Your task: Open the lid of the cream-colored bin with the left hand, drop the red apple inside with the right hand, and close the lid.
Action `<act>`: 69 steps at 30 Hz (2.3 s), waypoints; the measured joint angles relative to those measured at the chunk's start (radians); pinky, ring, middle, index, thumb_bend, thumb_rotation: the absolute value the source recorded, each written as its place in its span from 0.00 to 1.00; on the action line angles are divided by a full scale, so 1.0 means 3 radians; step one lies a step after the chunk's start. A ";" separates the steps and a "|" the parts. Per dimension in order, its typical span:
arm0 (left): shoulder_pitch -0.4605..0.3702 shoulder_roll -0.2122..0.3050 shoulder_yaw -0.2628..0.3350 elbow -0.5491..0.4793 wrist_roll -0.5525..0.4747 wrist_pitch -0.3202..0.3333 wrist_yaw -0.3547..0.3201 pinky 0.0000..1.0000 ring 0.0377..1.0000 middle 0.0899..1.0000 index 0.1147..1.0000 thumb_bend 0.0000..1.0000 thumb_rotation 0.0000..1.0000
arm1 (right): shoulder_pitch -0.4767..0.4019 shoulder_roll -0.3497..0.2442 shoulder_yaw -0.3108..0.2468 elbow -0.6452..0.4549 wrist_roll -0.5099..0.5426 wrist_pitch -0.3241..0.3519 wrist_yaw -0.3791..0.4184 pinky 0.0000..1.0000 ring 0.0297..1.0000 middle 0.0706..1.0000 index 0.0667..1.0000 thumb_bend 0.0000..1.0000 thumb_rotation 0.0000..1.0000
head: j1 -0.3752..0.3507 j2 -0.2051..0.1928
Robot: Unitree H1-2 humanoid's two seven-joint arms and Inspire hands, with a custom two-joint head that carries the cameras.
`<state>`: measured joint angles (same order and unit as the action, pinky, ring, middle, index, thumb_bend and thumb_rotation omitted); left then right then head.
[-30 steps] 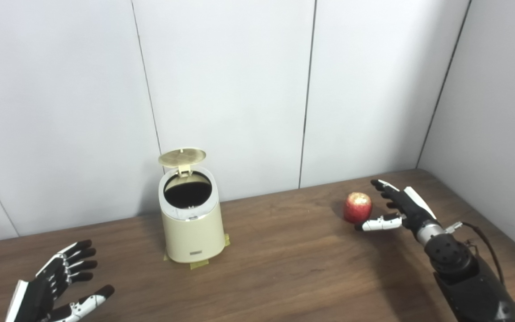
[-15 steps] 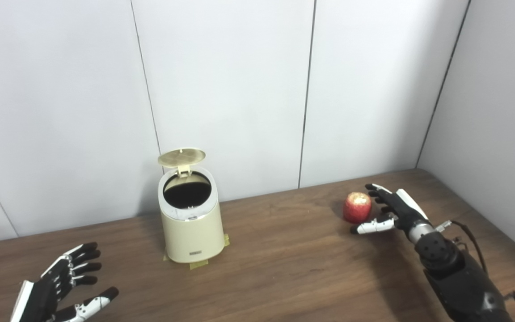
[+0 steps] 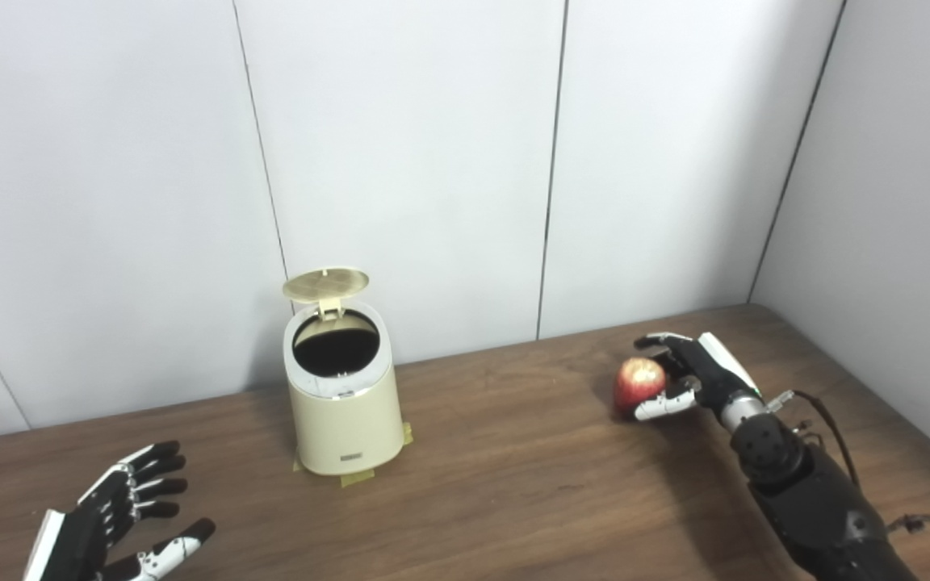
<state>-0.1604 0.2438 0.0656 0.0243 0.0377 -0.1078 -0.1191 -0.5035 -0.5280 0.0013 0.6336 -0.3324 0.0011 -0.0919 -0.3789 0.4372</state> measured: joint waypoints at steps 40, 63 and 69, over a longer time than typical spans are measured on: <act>0.0051 -0.0176 -0.0143 0.0127 0.0123 -0.0118 0.0008 0.64 0.72 0.75 0.77 0.72 0.10 | -0.0325 0.0268 0.0408 -0.1466 -0.0541 -0.0008 0.0429 0.53 0.48 0.42 0.47 0.52 0.00 | 0.0966 -0.0036; 0.0011 -0.0226 -0.0178 0.0250 0.0142 -0.0240 0.0027 0.65 0.73 0.75 0.78 0.72 0.12 | -0.0743 0.0828 0.0549 -0.1270 -0.0488 0.0102 0.0576 0.54 0.46 0.40 0.50 0.51 0.00 | 0.1191 -0.0072; 0.0000 -0.0246 -0.0181 0.0255 0.0144 -0.0240 0.0035 0.65 0.73 0.74 0.78 0.71 0.12 | -0.0869 0.1028 0.0549 -0.1032 -0.0414 0.0191 0.0576 0.47 0.43 0.40 0.50 0.52 0.00 | 0.1207 -0.0082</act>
<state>-0.1604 0.1701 0.0112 0.1010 0.0808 -0.1799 -0.1088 -0.7642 -0.2196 0.1660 0.3241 -0.4566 0.0583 0.0809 -0.0169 0.4127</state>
